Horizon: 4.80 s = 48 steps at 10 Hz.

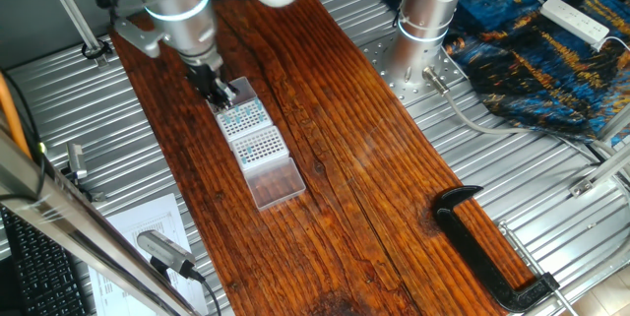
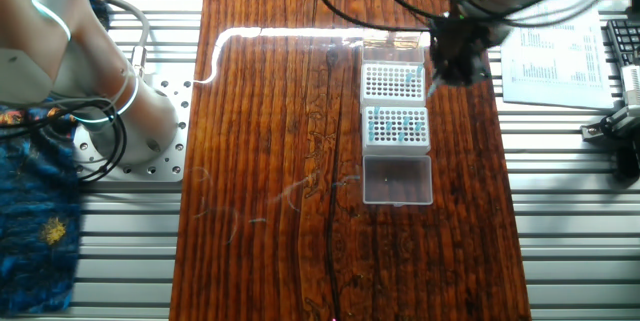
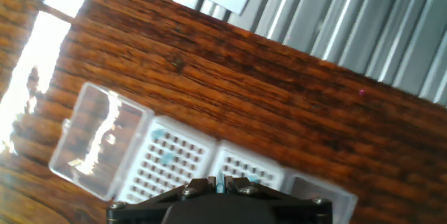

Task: Transfer all medium pipette tips from one holder to another

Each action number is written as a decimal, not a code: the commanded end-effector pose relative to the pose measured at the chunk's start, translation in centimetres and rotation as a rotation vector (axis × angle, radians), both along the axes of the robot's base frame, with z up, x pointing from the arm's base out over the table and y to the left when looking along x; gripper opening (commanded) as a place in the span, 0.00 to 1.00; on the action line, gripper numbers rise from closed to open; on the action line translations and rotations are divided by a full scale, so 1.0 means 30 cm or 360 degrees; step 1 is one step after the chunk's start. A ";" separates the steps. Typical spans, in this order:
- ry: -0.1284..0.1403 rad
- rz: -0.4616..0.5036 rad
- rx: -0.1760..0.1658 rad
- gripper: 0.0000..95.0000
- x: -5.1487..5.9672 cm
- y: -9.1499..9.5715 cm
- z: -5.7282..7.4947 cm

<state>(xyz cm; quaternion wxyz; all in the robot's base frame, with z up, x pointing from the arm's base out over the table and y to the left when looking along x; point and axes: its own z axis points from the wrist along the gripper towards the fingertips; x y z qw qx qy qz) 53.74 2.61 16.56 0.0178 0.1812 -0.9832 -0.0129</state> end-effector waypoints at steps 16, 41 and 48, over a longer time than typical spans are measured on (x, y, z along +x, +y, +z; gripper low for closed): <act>0.0051 -0.0164 -0.0054 0.00 -0.217 0.088 -0.109; 0.0146 -0.0151 -0.0012 0.00 -0.229 0.070 -0.132; 0.0144 -0.0143 -0.0009 0.20 -0.229 0.069 -0.133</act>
